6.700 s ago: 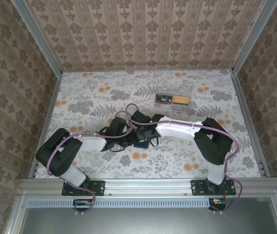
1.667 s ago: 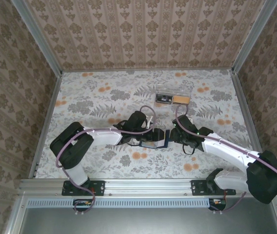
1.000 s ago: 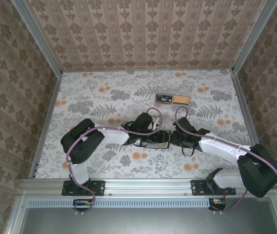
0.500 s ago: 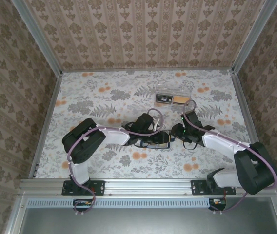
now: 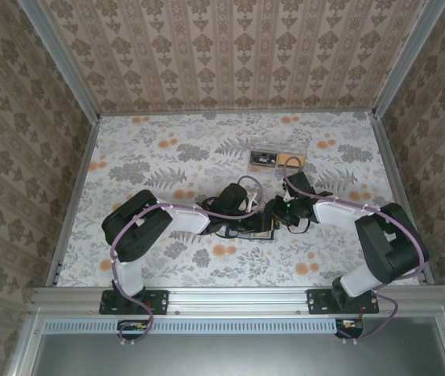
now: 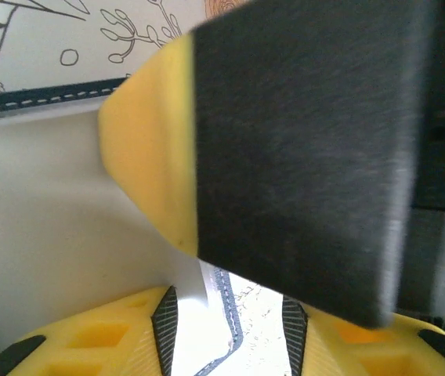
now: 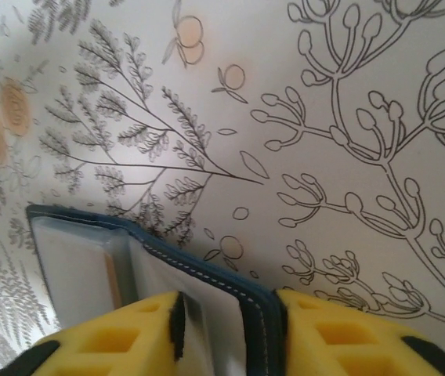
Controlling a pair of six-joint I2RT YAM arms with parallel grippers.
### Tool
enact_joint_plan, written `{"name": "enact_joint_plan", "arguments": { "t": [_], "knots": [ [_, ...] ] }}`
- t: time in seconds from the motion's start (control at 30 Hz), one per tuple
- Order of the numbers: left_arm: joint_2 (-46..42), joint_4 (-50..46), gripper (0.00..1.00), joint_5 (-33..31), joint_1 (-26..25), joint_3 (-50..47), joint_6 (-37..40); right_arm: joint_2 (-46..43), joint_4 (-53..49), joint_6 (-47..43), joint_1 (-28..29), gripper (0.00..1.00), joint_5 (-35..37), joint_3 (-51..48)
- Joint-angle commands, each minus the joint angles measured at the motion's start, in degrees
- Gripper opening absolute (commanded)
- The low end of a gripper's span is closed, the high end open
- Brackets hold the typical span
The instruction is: Take the credit cards out of the card holder
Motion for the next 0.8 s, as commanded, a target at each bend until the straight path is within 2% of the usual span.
{"name": "enact_joint_plan", "arguments": {
  "t": [0.0,0.17,0.37,0.5,0.77],
  "knots": [
    [-1.2,-1.7,0.45,0.1,-0.3,0.7,1.1,1.0,-5.0,-1.9,-0.2,0.3,0.7,2.1],
    [-6.0,-7.2,0.49,-2.2,0.8,0.8,3.5,1.2,-8.1,-3.4,-0.2,0.26,3.9,2.8],
    [-11.8,-14.3,0.55,-5.8,4.4,-1.6,7.0,2.2,-6.5,-3.4,-0.1,0.24,2.8,2.5],
    [-11.7,-14.8,0.56,-5.5,6.5,-3.6,7.2,2.5,-5.9,-3.3,0.0,0.24,2.4,2.4],
    [-10.3,-15.0,0.57,-6.7,7.1,-4.8,7.2,2.2,-5.3,-3.1,0.2,0.26,2.2,2.2]
  ]
}}
